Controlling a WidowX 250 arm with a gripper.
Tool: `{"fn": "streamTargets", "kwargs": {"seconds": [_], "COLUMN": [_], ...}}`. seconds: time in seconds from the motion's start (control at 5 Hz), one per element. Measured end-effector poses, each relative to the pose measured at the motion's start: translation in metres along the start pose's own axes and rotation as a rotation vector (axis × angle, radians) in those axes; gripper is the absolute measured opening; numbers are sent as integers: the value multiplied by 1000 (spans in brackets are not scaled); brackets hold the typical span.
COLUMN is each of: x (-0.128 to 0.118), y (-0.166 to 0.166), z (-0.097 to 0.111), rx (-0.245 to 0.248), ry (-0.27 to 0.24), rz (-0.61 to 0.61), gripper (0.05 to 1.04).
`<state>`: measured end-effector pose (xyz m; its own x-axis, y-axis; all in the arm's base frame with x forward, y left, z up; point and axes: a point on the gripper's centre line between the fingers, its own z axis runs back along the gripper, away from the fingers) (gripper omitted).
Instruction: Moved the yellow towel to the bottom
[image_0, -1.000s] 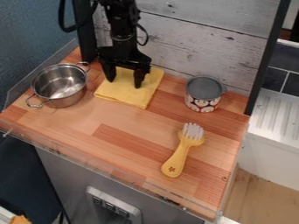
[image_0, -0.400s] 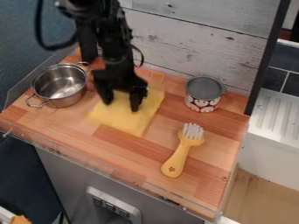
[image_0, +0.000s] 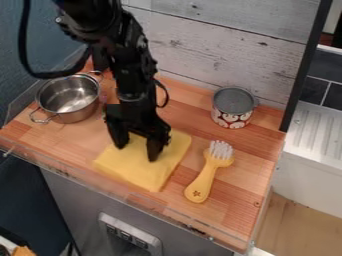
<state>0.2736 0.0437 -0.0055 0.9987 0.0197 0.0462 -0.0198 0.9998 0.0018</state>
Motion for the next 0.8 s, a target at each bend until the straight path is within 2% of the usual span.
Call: {"fn": "streamTargets", "kwargs": {"seconds": [0.2,0.4,0.6,0.8], "x": [-3,-1,16,22], "y": [-3,-9,-16,-22], "z": [0,10,40,59], "rx": [-14,-33,-29,-27], "ry": [-12,-16,-81,-98], "rz": [1,7,-8,-20], "gripper": [999,999,999,999]}}
